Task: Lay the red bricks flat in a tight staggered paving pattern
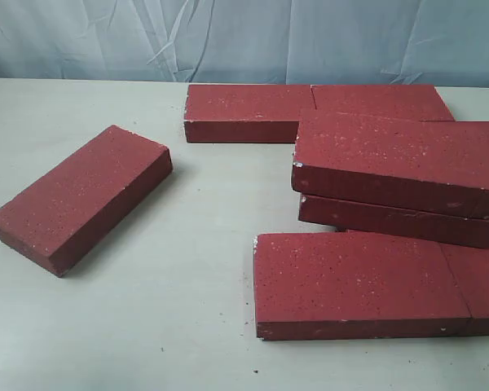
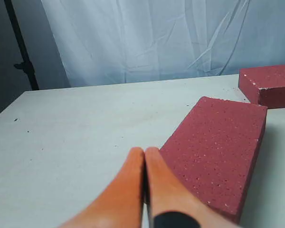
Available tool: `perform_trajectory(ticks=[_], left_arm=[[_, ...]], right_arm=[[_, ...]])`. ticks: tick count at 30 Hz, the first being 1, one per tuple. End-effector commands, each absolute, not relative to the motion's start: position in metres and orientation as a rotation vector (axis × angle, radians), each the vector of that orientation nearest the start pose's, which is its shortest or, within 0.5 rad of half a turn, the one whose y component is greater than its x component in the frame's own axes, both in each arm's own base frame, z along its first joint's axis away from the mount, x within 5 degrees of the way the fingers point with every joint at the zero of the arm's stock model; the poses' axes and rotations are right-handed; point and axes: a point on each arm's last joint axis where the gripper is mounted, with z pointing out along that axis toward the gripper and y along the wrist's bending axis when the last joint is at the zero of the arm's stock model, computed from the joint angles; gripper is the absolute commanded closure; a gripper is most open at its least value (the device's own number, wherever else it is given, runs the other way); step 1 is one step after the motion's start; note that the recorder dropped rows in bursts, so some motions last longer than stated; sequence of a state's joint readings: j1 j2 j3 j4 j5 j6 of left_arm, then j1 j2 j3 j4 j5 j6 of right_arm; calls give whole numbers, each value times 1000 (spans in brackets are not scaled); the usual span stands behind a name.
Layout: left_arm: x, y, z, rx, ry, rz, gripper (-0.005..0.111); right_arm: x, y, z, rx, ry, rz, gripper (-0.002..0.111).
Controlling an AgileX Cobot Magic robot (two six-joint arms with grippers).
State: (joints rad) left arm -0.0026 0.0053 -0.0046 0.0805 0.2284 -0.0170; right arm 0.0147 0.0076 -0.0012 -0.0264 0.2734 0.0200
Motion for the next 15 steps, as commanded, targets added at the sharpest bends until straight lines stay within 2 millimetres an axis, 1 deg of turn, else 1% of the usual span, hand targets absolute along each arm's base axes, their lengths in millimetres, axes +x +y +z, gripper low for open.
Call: perform_trajectory(ticks=[1, 3, 4, 7, 10, 11, 14, 15], left_arm=[[56, 0, 201, -4, 1618, 0, 107], [56, 0, 205, -50, 1570, -57, 107], [56, 0, 208, -66, 1544, -75, 107], [56, 0, 214, -146, 1467, -160, 107], [56, 1, 217, -250, 1427, -264, 107], [56, 2, 218, -265, 1408, -276, 107], [55, 4, 224, -286, 1342, -281, 107], [53, 6, 229, -302, 1278, -288, 107]], right_arm=[[56, 0, 196, -21, 1678, -16, 109], [56, 0, 198, 12, 1653, 24, 109], [56, 0, 199, -10, 1640, 0, 109], [56, 0, 208, 0, 1538, 14, 109], [56, 0, 217, 114, 1436, 139, 109], [55, -1, 220, 157, 1401, 181, 109], [54, -3, 227, 206, 1313, 220, 109], [54, -3, 228, 225, 1306, 244, 109]])
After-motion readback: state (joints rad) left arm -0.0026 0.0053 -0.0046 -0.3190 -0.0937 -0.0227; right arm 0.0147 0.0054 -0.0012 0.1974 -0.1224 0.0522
